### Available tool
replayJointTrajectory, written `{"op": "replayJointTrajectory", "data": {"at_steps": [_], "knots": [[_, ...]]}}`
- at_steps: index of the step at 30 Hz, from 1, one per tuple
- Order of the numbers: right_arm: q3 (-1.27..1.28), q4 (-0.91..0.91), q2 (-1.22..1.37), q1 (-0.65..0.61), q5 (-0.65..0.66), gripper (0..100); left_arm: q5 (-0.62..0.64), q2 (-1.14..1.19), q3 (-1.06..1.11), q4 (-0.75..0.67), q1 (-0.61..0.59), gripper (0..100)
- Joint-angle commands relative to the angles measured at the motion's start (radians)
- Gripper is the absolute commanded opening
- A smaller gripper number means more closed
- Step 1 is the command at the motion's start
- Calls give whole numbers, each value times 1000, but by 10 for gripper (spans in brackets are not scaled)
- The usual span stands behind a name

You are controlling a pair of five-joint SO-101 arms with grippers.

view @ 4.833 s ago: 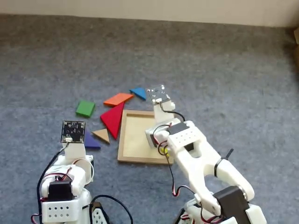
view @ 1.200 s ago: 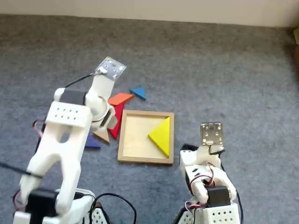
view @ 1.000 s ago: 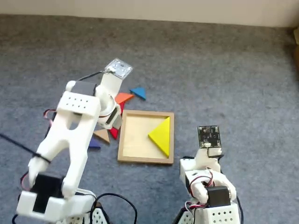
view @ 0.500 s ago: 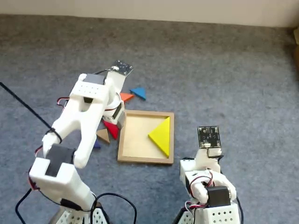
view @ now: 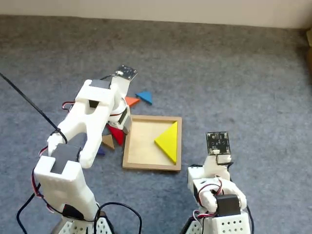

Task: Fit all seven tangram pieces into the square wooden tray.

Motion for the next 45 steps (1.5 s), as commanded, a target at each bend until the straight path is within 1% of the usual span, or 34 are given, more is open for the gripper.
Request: {"op": "replayJointTrajectory", "data": {"at_steps": [1, 10, 15, 18, 22, 26, 31, 39, 41, 45], "knots": [[150, 8, -16, 8, -5, 15, 12, 13, -27, -34, -35, 214], [150, 8, -16, 8, -5, 15, 8, 18, -27, -29, -48, 213], [150, 8, -16, 8, -5, 15, 5, 18, -27, -29, -105, 213], [150, 8, -16, 8, -5, 15, -35, 12, -24, -29, -134, 212], [150, 8, -16, 8, -5, 15, -78, 12, -21, -29, -143, 146], [150, 8, -16, 8, -5, 15, -80, 8, -21, -26, -143, 138], [150, 8, -16, 8, -5, 15, -78, 8, -74, 55, -139, 138], [150, 8, -16, 8, -5, 15, -80, 5, -259, 253, -137, 138], [150, 8, -16, 8, -5, 15, -80, -27, -278, 281, -139, 136], [150, 8, -16, 8, -5, 15, -78, -162, -251, 287, -137, 136]]}}
